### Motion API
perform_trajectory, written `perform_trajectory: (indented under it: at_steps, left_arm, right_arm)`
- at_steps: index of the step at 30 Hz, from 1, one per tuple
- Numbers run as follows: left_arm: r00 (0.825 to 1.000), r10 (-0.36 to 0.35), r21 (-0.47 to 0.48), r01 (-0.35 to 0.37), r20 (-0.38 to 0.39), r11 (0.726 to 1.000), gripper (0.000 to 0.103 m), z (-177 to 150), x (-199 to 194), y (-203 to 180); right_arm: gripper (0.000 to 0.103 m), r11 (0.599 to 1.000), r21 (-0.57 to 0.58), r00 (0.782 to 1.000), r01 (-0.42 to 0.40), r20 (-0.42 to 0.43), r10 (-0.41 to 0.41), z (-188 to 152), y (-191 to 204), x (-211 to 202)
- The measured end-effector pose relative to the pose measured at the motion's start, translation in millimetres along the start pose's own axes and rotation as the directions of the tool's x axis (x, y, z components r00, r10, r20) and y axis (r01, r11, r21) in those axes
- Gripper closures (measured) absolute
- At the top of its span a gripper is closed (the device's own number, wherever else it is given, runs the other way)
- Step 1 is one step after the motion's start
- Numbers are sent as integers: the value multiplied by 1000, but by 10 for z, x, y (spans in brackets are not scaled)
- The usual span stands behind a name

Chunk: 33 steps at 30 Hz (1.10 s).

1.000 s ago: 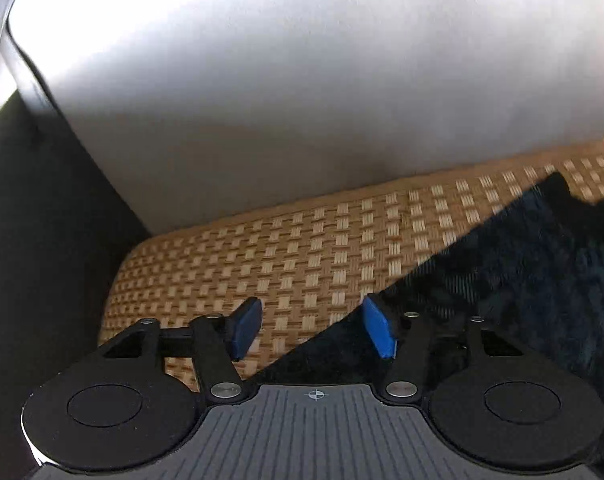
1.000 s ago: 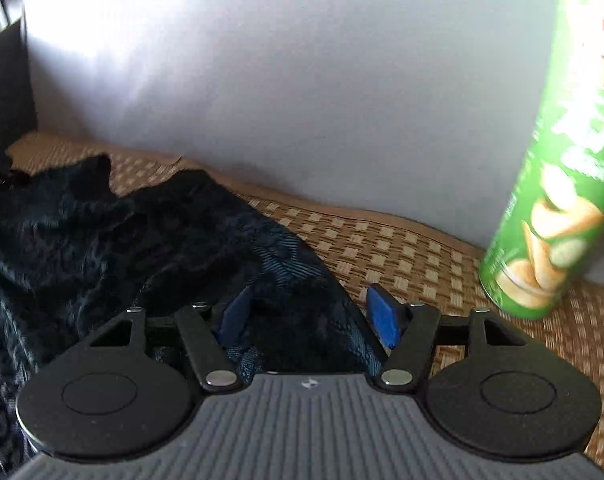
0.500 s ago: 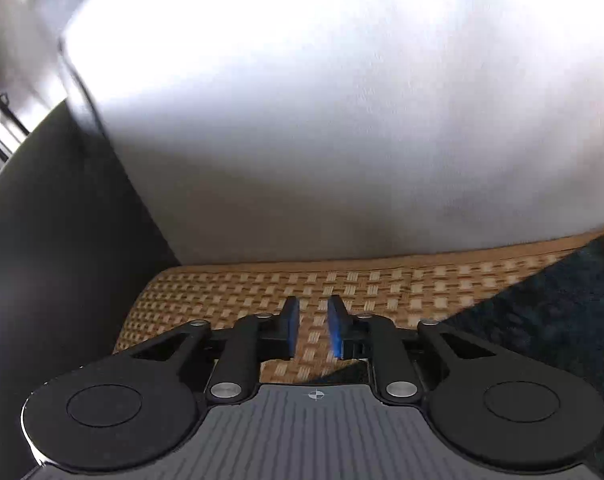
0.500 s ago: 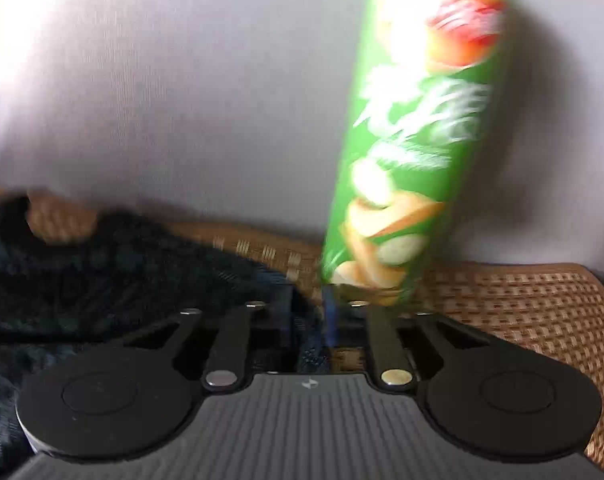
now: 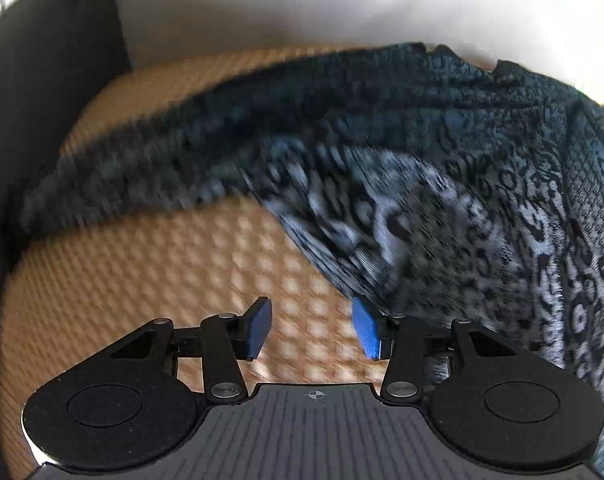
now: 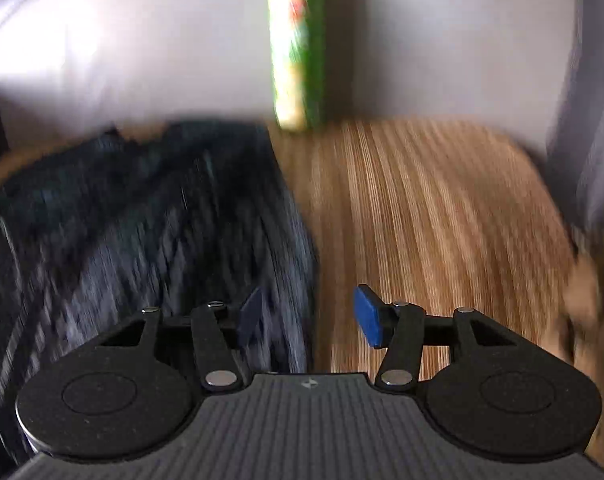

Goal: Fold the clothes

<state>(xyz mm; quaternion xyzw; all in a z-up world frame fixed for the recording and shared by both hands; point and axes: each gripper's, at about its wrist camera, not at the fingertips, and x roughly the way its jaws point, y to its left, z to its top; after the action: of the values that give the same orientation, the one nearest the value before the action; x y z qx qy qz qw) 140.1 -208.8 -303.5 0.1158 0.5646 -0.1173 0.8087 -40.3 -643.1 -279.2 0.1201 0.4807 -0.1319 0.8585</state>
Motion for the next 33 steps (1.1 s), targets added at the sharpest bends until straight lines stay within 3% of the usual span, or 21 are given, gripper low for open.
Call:
perform_trajectory:
  at_steps: [5, 6, 7, 8, 11, 13, 15, 17, 18, 19, 20, 21, 23, 24, 25, 28, 33]
  left_arm:
    - [999, -44, -31, 43, -18, 999, 46, 50, 107, -130]
    - [998, -52, -36, 52, -22, 998, 83, 67, 127, -145]
    - [998, -61, -42, 60, -26, 997, 103, 83, 147, -158]
    - [997, -70, -48, 69, -30, 996, 103, 98, 166, -171]
    - [998, -69, -90, 69, 2, 994, 103, 172, 108, -113]
    - [998, -61, -92, 62, 21, 994, 103, 207, 79, -74]
    - [999, -43, -87, 45, 26, 995, 98, 202, 72, -50]
    - [999, -22, -85, 25, 27, 996, 79, 182, 70, -30]
    - [1000, -14, -91, 17, 24, 996, 78, 145, 27, -10]
    - [1000, -16, -96, 18, 20, 995, 77, 101, 1, 10]
    - [1000, -18, -102, 19, 15, 995, 77, 57, -24, 30]
    - [1000, -28, -99, 29, 10, 995, 74, 3, -65, 43]
    - [998, -56, -87, 56, -5, 995, 64, -115, -153, 62]
    - [997, -75, -78, 73, -16, 994, 53, -182, -202, 65]
    - [996, -91, -71, 90, -23, 993, 47, -259, -268, 66]
    - [993, -109, -55, 106, -52, 993, 46, -518, -462, 47]
    - [996, -73, -79, 69, -56, 995, 45, -957, -768, 19]
  right_arm:
    - [46, 999, 14, 995, 31, -94, -29, -434, -80, 89]
    - [49, 1000, 9, 994, 17, -105, -16, -446, -66, 108]
    - [73, 1000, 3, 993, -9, -119, 10, -440, -49, 129]
    - [99, 1000, -1, 993, -9, -115, 9, -400, -56, 126]
    - [102, 996, -2, 996, 84, -41, -84, -163, -163, 30]
    - [101, 985, 22, 985, 172, 22, -173, 21, -282, -34]
    - [101, 931, 128, 927, 341, 116, -355, 254, -530, -84]
    - [99, 843, 247, 831, 479, 182, -525, 424, -742, -122]
    - [96, 800, 281, 786, 530, 191, -588, 478, -806, -120]
    - [94, 777, 290, 761, 558, 195, -619, 505, -828, -128]
    - [85, 776, 288, 757, 561, 199, -622, 516, -825, -154]
    - [69, 786, 282, 763, 550, 211, -610, 507, -792, -208]
    - [49, 832, 242, 783, 499, 285, -553, 398, -590, -430]
    - [42, 857, 212, 790, 470, 331, -515, 302, -454, -593]
    - [39, 890, 175, 811, 421, 368, -456, 199, -313, -759]
    - [35, 965, 49, 876, 259, 408, -256, -159, 101, -1222]
    - [35, 990, -85, 917, 110, 394, -68, -770, 635, -1861]
